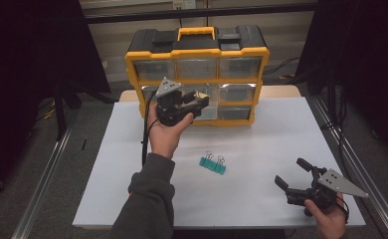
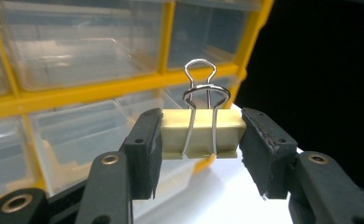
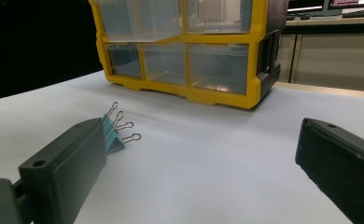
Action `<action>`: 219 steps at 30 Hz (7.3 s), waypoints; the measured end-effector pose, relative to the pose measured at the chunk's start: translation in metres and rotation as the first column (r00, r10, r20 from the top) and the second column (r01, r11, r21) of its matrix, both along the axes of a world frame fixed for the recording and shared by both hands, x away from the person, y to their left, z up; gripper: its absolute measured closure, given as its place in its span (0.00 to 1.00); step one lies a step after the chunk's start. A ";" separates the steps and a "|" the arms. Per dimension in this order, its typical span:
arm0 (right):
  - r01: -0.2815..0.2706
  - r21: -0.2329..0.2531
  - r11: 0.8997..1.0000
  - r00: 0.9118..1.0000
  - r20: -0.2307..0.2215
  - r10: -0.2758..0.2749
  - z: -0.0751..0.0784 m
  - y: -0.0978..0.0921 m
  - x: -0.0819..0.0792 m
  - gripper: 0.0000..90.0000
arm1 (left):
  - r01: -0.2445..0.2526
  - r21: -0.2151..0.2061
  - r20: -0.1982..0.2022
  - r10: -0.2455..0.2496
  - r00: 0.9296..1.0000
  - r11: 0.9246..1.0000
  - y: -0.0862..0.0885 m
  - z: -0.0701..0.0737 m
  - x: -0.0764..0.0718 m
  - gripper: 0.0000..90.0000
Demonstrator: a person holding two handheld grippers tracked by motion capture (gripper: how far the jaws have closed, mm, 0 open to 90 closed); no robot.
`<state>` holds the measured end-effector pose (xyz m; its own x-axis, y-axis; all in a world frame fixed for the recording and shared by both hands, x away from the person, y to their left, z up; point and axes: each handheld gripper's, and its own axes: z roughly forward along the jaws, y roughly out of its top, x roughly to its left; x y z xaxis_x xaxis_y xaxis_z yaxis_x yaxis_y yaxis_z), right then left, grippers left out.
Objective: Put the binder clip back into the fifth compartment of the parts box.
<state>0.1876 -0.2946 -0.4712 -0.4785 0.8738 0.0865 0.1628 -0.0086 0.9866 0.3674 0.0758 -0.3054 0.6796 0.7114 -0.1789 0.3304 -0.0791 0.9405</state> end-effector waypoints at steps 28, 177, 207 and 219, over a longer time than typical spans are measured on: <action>-0.008 0.009 1.000 1.000 0.001 0.008 -0.001 0.000 0.001 0.02 | -0.137 0.062 0.036 0.135 0.990 0.989 -0.006 -0.008 0.033 0.56; -0.019 0.003 1.000 1.000 0.007 0.019 -0.001 0.002 0.000 0.02 | 0.131 0.380 -0.285 -0.019 0.958 0.916 -0.015 -0.171 -0.035 0.48; -0.016 0.003 1.000 1.000 0.003 0.016 -0.001 0.001 0.001 0.02 | 0.090 0.278 -0.303 -0.001 0.953 0.956 -0.021 -0.163 -0.025 0.68; -0.018 0.005 1.000 1.000 0.004 0.018 -0.001 0.001 0.001 0.02 | 0.071 0.306 -0.305 0.028 0.952 0.949 -0.016 -0.163 -0.023 0.70</action>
